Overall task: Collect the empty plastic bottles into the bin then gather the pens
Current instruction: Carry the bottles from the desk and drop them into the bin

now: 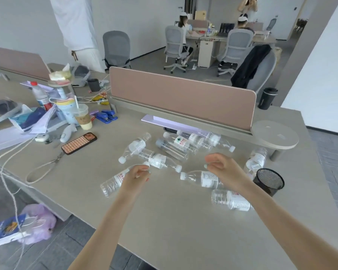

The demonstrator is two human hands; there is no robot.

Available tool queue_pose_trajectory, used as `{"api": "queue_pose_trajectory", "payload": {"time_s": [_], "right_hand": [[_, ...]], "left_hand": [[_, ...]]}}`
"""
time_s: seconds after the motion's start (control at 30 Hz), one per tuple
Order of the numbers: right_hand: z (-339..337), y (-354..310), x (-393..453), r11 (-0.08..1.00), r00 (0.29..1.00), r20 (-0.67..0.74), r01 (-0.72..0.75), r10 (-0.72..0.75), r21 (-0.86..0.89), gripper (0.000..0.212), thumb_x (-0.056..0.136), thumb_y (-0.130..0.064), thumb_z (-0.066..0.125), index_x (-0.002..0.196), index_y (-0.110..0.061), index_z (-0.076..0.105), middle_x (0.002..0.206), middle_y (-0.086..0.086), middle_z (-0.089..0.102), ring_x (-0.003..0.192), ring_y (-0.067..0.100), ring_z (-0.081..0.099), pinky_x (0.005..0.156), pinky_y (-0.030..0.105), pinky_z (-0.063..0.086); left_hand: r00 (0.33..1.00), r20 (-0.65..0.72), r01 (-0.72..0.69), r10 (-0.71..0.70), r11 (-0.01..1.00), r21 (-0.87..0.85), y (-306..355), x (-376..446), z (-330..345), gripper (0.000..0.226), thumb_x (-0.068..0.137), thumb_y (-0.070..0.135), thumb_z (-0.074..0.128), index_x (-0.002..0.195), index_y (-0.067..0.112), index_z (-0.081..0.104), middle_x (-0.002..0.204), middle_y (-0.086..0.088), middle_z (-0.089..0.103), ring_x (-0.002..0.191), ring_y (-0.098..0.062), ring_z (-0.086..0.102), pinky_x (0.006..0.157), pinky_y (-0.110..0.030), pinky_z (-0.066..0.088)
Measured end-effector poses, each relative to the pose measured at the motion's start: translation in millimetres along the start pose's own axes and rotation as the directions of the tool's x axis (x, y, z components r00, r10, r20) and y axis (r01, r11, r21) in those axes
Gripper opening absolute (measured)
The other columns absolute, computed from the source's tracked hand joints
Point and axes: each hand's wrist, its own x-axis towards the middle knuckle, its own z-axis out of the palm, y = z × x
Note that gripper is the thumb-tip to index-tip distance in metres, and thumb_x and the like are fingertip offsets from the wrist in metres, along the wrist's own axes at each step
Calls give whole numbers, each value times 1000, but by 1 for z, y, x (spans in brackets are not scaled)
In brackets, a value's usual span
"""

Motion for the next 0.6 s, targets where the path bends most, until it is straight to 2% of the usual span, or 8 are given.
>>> {"api": "queue_pose_trajectory", "payload": {"time_s": [0.07,0.17,0.27,0.37,0.47,0.53,0.6], "right_hand": [[18,-5,21,999,999,-35,-35,36,17,19,89,-18,59,103,-31,57,107,-16,60,108,4,58,92,24,44],[51,-17,48,996,995,-38,-86,87,23,22,88,-17,58,94,-38,56,109,-15,61,109,5,58,92,28,47],[81,-25,69,992,992,-36,-123,123,5,20,88,-19,58,98,-37,56,111,-16,61,111,6,58,89,32,50],[102,-33,83,987,986,-61,-159,158,-6,20,89,-18,57,101,-33,57,109,-16,60,111,4,57,87,29,50],[119,-38,93,983,983,-48,-180,179,-29,21,89,-16,57,104,-30,57,115,-11,61,110,5,57,85,27,49],[128,-40,99,981,981,-42,-190,188,-48,22,89,-17,57,109,-27,58,118,-9,61,111,6,57,90,26,47],[134,-41,102,976,978,-40,-207,205,-68,24,89,-18,57,112,-26,59,118,-11,61,112,6,57,93,30,47]], "left_hand": [[999,49,3,-6,999,48,-1,31,-13,15,87,21,58,86,36,57,96,3,63,97,-18,62,74,-26,42],[994,110,-7,-5,994,106,0,74,-38,10,82,23,60,84,32,55,93,-1,62,82,-15,56,62,-24,39],[992,129,-22,3,989,148,-6,113,-62,14,86,15,57,100,19,57,102,-5,59,83,-16,55,59,-22,39],[985,169,-5,-34,974,227,-17,141,-79,29,89,20,57,117,15,54,110,-2,55,94,-19,55,66,-24,42],[970,237,-56,-56,896,440,-37,161,-87,48,84,36,60,124,13,47,113,0,50,100,-19,51,79,-30,39],[959,272,-93,-78,821,563,-53,165,-87,65,74,50,59,124,12,43,110,1,45,103,-21,49,81,-30,38],[954,280,-116,-107,731,673,-68,164,-82,70,72,53,62,125,15,38,116,-3,45,113,-26,49,84,-32,38]]}}
